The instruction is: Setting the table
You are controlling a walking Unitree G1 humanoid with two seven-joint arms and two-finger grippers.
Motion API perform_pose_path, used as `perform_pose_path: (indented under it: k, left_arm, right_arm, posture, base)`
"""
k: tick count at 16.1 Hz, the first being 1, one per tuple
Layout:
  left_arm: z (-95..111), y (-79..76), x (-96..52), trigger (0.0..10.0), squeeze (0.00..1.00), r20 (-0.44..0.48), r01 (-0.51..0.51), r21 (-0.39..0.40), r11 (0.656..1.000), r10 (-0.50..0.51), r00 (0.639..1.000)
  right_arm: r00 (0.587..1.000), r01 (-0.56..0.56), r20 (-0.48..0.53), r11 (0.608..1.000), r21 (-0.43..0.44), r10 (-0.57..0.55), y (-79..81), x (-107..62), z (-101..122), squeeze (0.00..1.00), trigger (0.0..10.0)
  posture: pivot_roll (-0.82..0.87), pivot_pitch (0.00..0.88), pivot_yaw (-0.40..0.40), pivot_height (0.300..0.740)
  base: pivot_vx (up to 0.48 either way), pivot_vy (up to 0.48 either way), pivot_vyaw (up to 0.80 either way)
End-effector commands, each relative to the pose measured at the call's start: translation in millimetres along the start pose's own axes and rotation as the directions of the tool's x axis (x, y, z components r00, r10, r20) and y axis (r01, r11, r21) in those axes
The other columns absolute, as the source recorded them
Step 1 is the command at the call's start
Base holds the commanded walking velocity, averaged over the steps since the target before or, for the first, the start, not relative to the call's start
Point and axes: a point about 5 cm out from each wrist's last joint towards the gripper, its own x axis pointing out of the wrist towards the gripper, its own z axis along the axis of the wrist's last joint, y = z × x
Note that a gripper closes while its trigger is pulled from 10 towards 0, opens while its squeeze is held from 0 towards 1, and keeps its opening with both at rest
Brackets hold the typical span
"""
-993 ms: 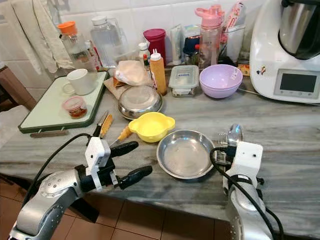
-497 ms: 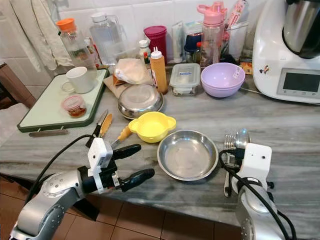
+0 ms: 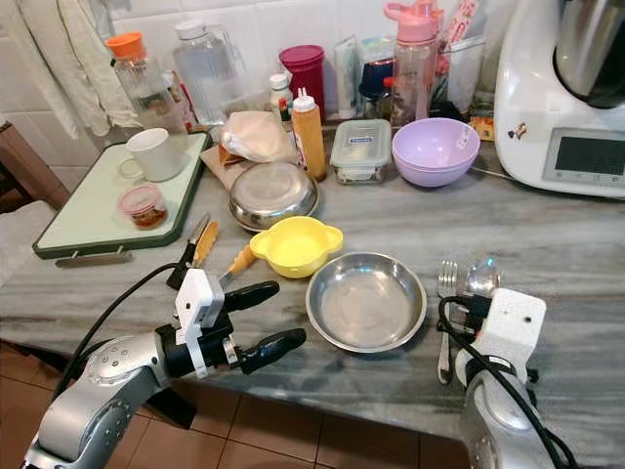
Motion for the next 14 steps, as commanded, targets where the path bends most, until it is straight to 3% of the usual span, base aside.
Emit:
perform_pose_path:
  k: [1, 3, 11, 12, 13, 14]
  left_arm:
    - [3, 1.1, -1.0, 10.0, 0.0, -0.001, 0.018, -0.003, 1.0, -0.018, 1.0]
    - [6, 0.8, -1.1, 10.0, 0.0, 0.016, 0.043, -0.048, 0.998, -0.042, 0.999]
    - [1, -0.1, 1.4, 10.0, 0.0, -0.002, 0.071, -0.055, 0.996, -0.071, 0.997]
    - [0, 0.5, 1.5, 10.0, 0.0, -0.005, 0.069, -0.055, 0.996, -0.069, 0.998]
    - [0, 0.5, 1.7, 10.0, 0.0, -0.006, 0.068, -0.056, 0.996, -0.069, 0.998]
    - [-1, 0.4, 1.7, 10.0, 0.0, -0.006, 0.066, -0.06, 0.996, -0.066, 0.998]
  right_arm:
    - [0.999, -0.009, -0.041, 1.0, 0.009, 0.01, -0.3, -2.7, -6, 0.0, 10.0]
    - [0.999, -0.008, -0.053, 1.0, 0.008, 0.008, -2.6, -1.2, -8, 0.0, 10.0]
    - [0.995, -0.028, -0.09, 0.999, 0.034, 0.031, -6.4, 12.2, -10, 0.02, 10.0]
    - [0.994, -0.041, -0.098, 0.999, 0.035, 0.044, -5.5, 12.9, -11, 0.18, 10.0]
    - [0.994, -0.042, -0.1, 0.998, 0.039, 0.046, -5.5, 13.5, -11, 0.25, 10.0]
    - [0.993, -0.048, -0.105, 0.998, 0.045, 0.053, -5.1, 13.6, -12, 0.88, 10.0]
  posture:
    - [-0.24, 0.043, 0.146, 0.74]
    - [-0.24, 0.043, 0.143, 0.74]
    - [-0.24, 0.031, 0.13, 0.74]
    - [-0.24, 0.029, 0.127, 0.74]
    - [-0.24, 0.027, 0.126, 0.74]
    - [-0.24, 0.027, 0.126, 0.74]
  base:
    - [0.0, 0.0, 0.0]
    - [0.0, 0.0, 0.0]
    - [0.0, 0.0, 0.0]
    - [0.0, 0.0, 0.0]
    - [0.0, 0.0, 0.0]
    - [0.0, 0.0, 0.0]
